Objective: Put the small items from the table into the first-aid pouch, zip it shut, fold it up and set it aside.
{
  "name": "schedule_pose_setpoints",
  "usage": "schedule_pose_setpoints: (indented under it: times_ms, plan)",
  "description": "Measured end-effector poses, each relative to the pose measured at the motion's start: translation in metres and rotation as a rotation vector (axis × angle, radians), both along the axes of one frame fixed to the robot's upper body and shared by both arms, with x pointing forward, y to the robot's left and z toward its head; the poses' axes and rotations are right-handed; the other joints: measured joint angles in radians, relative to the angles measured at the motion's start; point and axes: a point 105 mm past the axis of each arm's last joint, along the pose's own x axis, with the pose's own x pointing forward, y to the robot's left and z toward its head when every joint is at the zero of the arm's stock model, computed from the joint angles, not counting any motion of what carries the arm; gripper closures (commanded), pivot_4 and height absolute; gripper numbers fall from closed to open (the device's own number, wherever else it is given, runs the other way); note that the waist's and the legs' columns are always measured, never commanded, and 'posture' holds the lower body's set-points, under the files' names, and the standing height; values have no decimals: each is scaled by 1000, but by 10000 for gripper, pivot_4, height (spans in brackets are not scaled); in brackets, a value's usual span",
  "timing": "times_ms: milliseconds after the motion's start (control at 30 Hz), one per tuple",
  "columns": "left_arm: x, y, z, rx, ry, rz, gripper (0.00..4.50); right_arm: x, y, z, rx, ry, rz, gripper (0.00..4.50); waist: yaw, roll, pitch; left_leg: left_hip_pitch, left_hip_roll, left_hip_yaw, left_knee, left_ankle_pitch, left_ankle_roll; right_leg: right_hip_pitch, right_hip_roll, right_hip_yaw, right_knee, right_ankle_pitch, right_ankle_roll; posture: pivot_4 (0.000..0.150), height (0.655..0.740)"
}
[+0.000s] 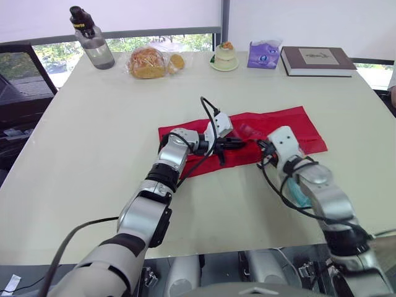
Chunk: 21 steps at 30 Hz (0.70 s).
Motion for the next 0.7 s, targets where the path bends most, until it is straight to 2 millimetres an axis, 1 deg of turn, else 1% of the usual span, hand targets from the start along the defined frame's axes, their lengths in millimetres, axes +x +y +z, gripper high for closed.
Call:
schedule_pose_setpoints:
  times_ms: [33, 67, 100, 133, 200, 233, 267, 300, 333, 367, 400, 433, 467, 533, 567, 600, 700]
  plan:
    - [0, 0, 0, 0, 0, 0, 45000, -5, -4, 5, 15, -5, -1, 44638, 0, 0, 0, 0, 0, 0, 0, 0, 0, 0, 0, 0, 0, 0, 0, 1500, 7400]
    - [0, -1, 0, -1, 0, -3, 45000, -15, -15, 11, 34, -13, -9, 44638, 2, 0, 0, 0, 0, 0, 0, 0, 0, 0, 0, 0, 0, 0, 0, 1500, 7400]
    - [0, 0, -1, 0, 1, -1, 45000, -20, -20, 13, 35, -15, -9, 44638, 3, 0, 0, 0, 0, 0, 0, 0, 0, 1, 0, 0, 0, 0, 0, 1500, 7400]
    - [1, 0, -1, 1, 1, -1, 45000, -36, -34, 18, 48, -17, -3, 44638, 6, 0, 0, -1, 0, 0, 0, 0, 0, 1, 0, 0, -1, 0, 0, 1500, 7400]
    - [2, 4, -3, 7, 4, 10, 45000, -52, -48, 25, 70, -21, 13, 44638, 7, 0, 0, 0, 0, 0, 0, 0, 0, 1, -1, 0, -1, 0, 0, 1500, 7400]
    - [2, 3, -3, 5, 3, 6, 45000, -62, -57, 29, 78, -21, 23, 39524, 7, 0, 0, 0, -1, 1, 0, 0, 0, 1, -1, 0, -1, 0, 0, 1500, 7400]
    - [2, 3, -2, 5, 2, 6, 45000, -70, -66, 33, 76, -15, 31, 36118, 7, 0, 0, 0, -1, 0, 1, 0, 0, 1, -1, 0, -1, 0, 0, 1500, 7400]
    - [2, 3, -3, 5, 2, 7, 45000, -80, -80, 38, 75, -5, 28, 31442, 7, 0, 0, 0, -1, 0, 1, 0, 0, 1, -1, 0, -1, 0, 0, 1500, 7400]
    - [3, 3, -3, 6, 2, 8, 45000, -88, -93, 43, 76, 2, 16, 25516, 6, 0, 0, 1, -1, 1, 1, 0, 0, 2, -1, 0, -1, 0, 0, 1500, 7400]
    - [3, 4, -3, 7, 1, 8, 45000, -98, -106, 49, 74, 17, 13, 21318, 7, 0, 0, 1, -1, 1, 1, 0, 0, 2, -1, 0, -1, 0, 0, 1500, 7400]
    - [4, 5, -3, 9, 2, 11, 45000, -104, -112, 53, 71, 23, 12, 16273, 5, 0, 0, 2, 0, 0, 1, 0, 0, 2, 0, 0, -1, 0, 0, 1500, 7400]
    - [4, 4, -3, 9, 2, 10, 45000, -112, -120, 58, 69, 38, 21, 12588, 5, 0, 0, 1, 0, 0, 1, 0, 0, 2, 0, 0, -1, -1, 1, 1500, 7400]
    - [5, 5, -3, 12, 0, 12, 45000, -121, -130, 69, 60, 39, 27, 7279, 3, -1, 0, 2, 0, 0, 1, 0, 0, 2, 0, 1, -1, -2, 3, 1500, 7400]
    - [5, 4, -3, 11, -1, 10, 45000, -126, -133, 73, 59, 45, 36, 2400, 2, -1, 0, 2, 1, 0, 1, 0, 0, 2, 1, 1, -1, -2, 4, 1500, 7400]
    - [6, 4, -2, 11, -4, 9, 45000, -136, -141, 80, 60, 73, 59, 178, 3, -1, 0, 2, 0, 0, 1, 0, 0, 2, 0, 1, -1, -2, 4, 1500, 7400]
    - [6, 4, -3, 12, -4, 11, 45000, -137, -143, 81, 59, 74, 58, 178, 5, -1, 0, 1, 0, 0, 0, 0, 0, 2, 0, 1, -1, -2, 4, 1500, 7400]
    - [8, 5, -3, 18, -9, 22, 45000, -150, -156, 98, 44, 73, 57, 178, 4, -1, 0, 1, 0, 1, 0, 0, 0, 2, 0, 1, -3, -2, 4, 1500, 7400]
